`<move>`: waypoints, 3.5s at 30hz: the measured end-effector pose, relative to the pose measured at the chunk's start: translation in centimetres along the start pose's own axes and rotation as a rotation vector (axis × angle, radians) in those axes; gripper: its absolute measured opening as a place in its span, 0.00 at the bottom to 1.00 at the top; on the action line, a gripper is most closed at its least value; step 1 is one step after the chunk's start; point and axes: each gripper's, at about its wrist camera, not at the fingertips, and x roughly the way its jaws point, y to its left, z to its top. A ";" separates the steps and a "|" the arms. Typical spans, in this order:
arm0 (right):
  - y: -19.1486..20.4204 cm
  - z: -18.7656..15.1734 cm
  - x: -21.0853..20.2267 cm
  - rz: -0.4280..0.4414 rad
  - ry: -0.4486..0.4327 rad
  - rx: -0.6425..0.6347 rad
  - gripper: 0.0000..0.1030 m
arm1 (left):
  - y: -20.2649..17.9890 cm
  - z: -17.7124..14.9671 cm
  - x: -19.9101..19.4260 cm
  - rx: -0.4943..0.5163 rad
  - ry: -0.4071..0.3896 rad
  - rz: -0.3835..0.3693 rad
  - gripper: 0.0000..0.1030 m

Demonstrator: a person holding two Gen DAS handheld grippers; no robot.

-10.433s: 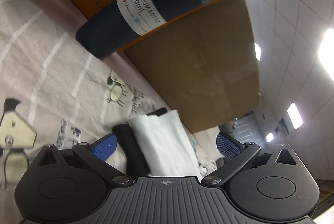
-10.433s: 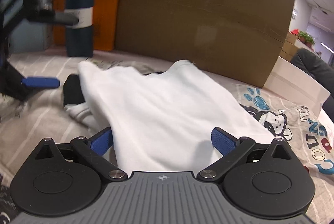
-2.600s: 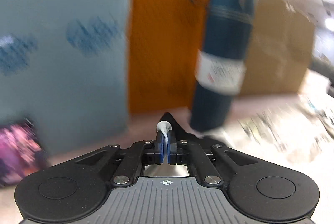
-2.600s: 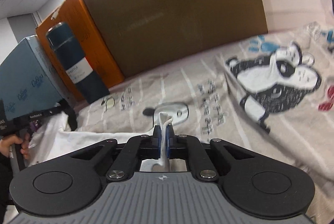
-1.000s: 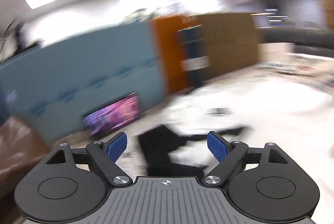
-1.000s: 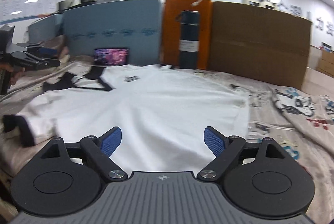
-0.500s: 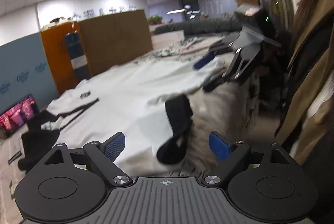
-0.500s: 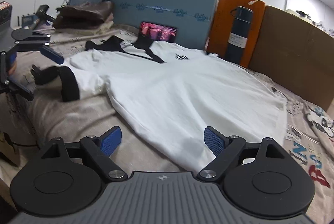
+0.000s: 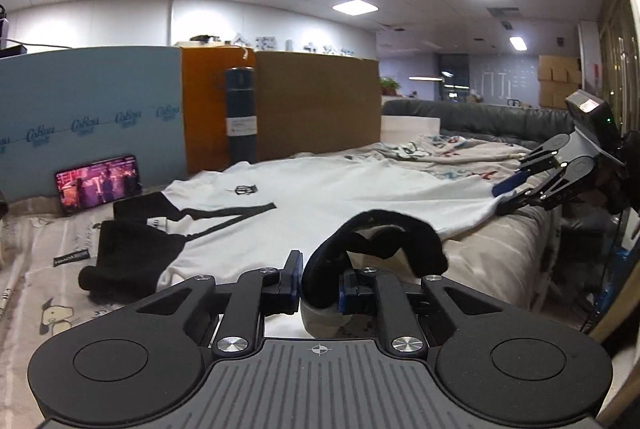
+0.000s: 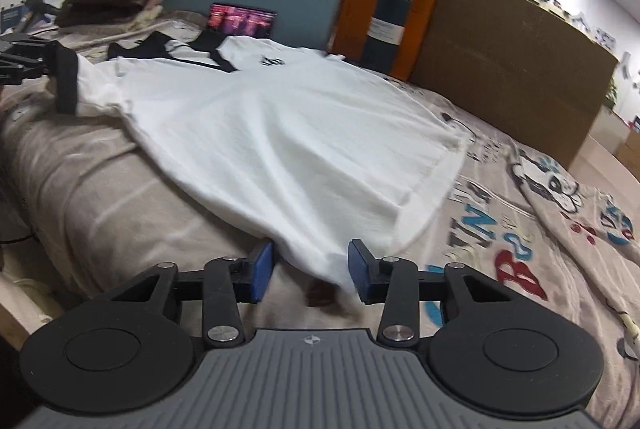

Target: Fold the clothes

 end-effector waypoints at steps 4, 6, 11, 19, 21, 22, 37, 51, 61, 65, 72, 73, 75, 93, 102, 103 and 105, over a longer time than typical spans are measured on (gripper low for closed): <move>0.0 -0.2 -1.4 0.026 -0.038 0.019 0.03 | -0.6 0.1 -1.0 0.019 -0.016 -0.013 0.07; -0.3 0.0 -2.8 0.044 -0.098 0.037 0.03 | -0.9 1.1 -1.8 0.049 -0.053 0.015 0.07; -2.5 2.6 -3.3 0.051 -0.222 0.052 0.03 | 0.5 5.5 0.3 0.178 -0.140 0.134 0.07; -8.1 5.7 0.4 0.122 -0.248 0.113 0.03 | 5.5 10.9 8.4 0.246 -0.027 0.099 0.08; -9.3 6.0 1.9 0.147 -0.225 0.130 0.03 | 6.5 10.9 10.7 0.222 0.054 0.061 0.09; -9.9 6.1 2.7 0.159 -0.211 0.138 0.03 | 7.0 10.9 11.8 0.213 0.089 0.050 0.10; -12.9 3.3 5.5 0.002 -0.172 0.486 0.47 | 13.7 8.2 11.1 -0.217 0.159 0.147 0.58; -7.7 -1.8 -0.7 0.067 -0.206 1.095 0.77 | 10.2 3.9 7.3 -0.286 0.230 -0.055 0.30; -8.3 -0.8 2.8 0.024 -0.198 1.194 0.71 | 11.5 5.2 5.8 -0.296 0.113 -0.028 0.04; -8.4 0.3 4.9 -0.098 -0.172 1.195 0.13 | 11.7 6.3 5.8 -0.254 0.106 -0.039 0.04; -9.2 -1.6 1.8 -0.033 -0.283 1.297 0.03 | 11.7 6.6 4.2 -0.218 0.126 -0.037 0.04; -9.1 -1.7 1.6 -0.050 -0.259 1.289 0.03 | 11.8 6.1 4.4 -0.225 0.160 -0.033 0.04; -8.6 -1.9 1.5 -0.094 -0.200 1.254 0.03 | 11.7 4.9 4.8 -0.229 0.228 -0.025 0.04; -6.2 6.4 3.5 -0.035 -0.195 0.774 0.52 | 12.7 6.6 8.0 -0.296 0.180 0.082 0.65; -3.1 12.4 11.0 0.241 -0.084 0.649 0.58 | 8.6 6.6 12.6 -0.043 0.345 0.184 0.71; -2.7 12.9 11.4 0.250 -0.075 0.625 0.59 | 8.4 6.4 13.2 -0.014 0.380 0.193 0.71; -2.6 13.5 11.9 0.259 -0.066 0.600 0.60 | 8.9 6.7 13.4 -0.015 0.402 0.151 0.71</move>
